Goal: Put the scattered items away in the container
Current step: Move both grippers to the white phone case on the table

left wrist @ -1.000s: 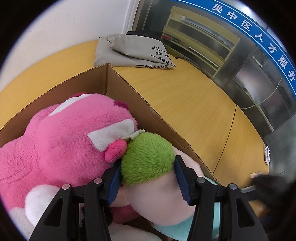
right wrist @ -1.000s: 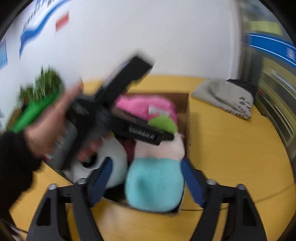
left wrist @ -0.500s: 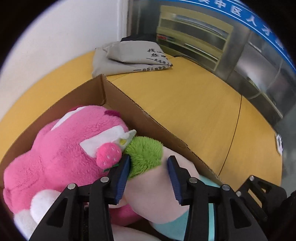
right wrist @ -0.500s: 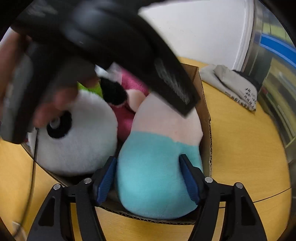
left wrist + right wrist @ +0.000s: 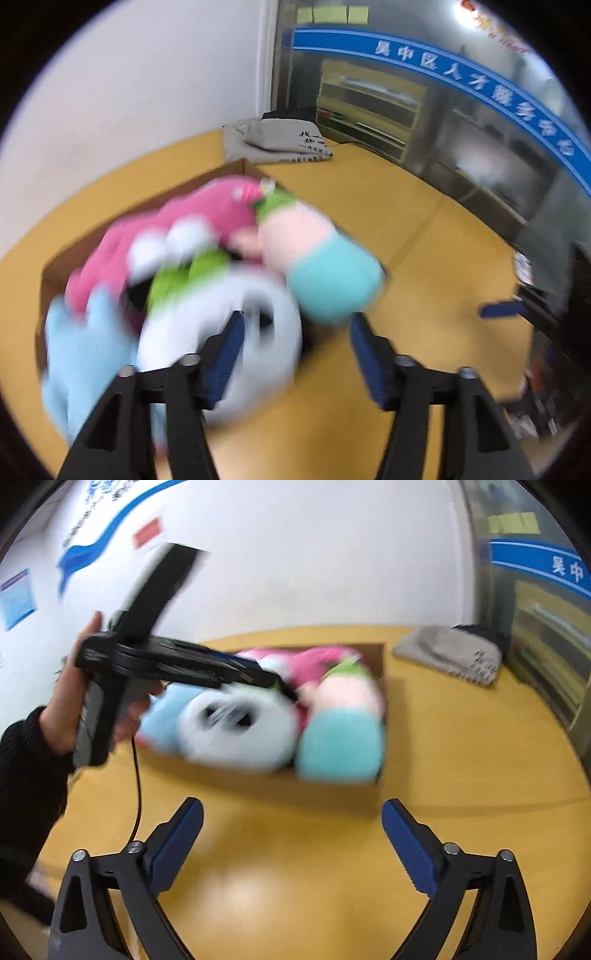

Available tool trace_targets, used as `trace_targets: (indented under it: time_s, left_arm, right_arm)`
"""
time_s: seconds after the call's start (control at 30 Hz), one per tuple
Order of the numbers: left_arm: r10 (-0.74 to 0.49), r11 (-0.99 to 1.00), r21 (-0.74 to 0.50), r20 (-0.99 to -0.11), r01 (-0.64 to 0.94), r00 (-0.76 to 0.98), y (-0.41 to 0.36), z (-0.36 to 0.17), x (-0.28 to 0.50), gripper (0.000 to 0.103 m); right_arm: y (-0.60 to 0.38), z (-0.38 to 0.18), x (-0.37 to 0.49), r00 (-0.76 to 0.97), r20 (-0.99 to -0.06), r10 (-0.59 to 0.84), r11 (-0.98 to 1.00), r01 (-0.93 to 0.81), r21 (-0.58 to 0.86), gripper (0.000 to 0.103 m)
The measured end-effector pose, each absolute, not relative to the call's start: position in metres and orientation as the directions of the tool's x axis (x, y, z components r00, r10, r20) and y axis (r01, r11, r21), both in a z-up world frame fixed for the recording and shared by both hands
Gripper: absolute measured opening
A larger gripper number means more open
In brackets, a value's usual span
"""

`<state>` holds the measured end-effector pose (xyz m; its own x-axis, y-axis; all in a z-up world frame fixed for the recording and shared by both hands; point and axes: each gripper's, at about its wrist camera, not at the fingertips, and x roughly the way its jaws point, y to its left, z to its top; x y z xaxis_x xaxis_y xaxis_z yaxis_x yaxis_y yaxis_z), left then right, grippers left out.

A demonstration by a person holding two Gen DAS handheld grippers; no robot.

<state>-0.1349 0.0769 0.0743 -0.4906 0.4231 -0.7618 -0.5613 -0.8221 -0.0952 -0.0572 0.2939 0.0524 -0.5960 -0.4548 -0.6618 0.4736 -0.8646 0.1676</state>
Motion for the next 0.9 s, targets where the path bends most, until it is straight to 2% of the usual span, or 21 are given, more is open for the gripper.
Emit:
trace_targets:
  time_s: [0.17, 0.27, 0.37, 0.47, 0.57, 0.63, 0.7, 0.73, 0.8, 0.9]
  left_arm:
    - [0.379, -0.865, -0.136, -0.807, -0.483, -0.452, -0.001, 0.044, -0.022, 0.066]
    - [0.346, -0.889, -0.150, -0.839, -0.433, -0.420, -0.026, 0.016, 0.020, 0.066]
    - [0.381, -0.885, -0.218, -0.846, -0.411, -0.373, -0.038, -0.011, 0.047, 0.066]
    - [0.376, -0.879, -0.223, -0.867, -0.422, -0.325, -0.031, -0.036, 0.058, 0.062]
    - [0.394, -0.858, -0.243, -0.876, -0.452, -0.278, -0.020, -0.053, 0.064, 0.045]
    - [0.371, -0.860, -0.224, -0.891, -0.459, -0.260, -0.014, -0.063, 0.068, 0.037]
    - [0.337, -0.865, -0.195, -0.909, -0.462, -0.246, -0.008, -0.074, 0.074, 0.022]
    - [0.340, -0.864, -0.197, -0.907, -0.463, -0.248, -0.007, -0.074, 0.076, 0.022]
    - [0.351, -0.863, -0.208, -0.902, -0.461, -0.249, -0.005, -0.073, 0.080, 0.014]
    - [0.386, -0.860, -0.251, -0.889, -0.444, -0.245, -0.001, -0.076, 0.082, 0.011]
  right_arm:
    - [0.265, 0.014, 0.027, -0.485, -0.702, -0.522, -0.803, 0.557, 0.212, 0.100]
    - [0.245, -0.007, 0.055, -0.423, -0.716, -0.555, -0.772, 0.584, 0.252, 0.100]
    - [0.216, -0.023, 0.079, -0.365, -0.737, -0.569, -0.745, 0.608, 0.274, 0.096]
    - [0.192, -0.038, 0.093, -0.334, -0.764, -0.552, -0.732, 0.634, 0.251, 0.086]
    - [0.169, -0.056, 0.109, -0.295, -0.817, -0.496, -0.730, 0.651, 0.208, 0.073]
    - [0.161, -0.068, 0.112, -0.283, -0.849, -0.446, -0.733, 0.660, 0.165, 0.049]
    - [0.160, -0.075, 0.112, -0.293, -0.863, -0.411, -0.737, 0.664, 0.125, 0.039]
    - [0.163, -0.075, 0.109, -0.299, -0.865, -0.402, -0.741, 0.662, 0.115, 0.033]
    - [0.168, -0.076, 0.101, -0.322, -0.869, -0.375, -0.757, 0.648, 0.087, 0.029]
    - [0.183, -0.077, 0.077, -0.369, -0.860, -0.351, -0.786, 0.615, 0.057, 0.029]
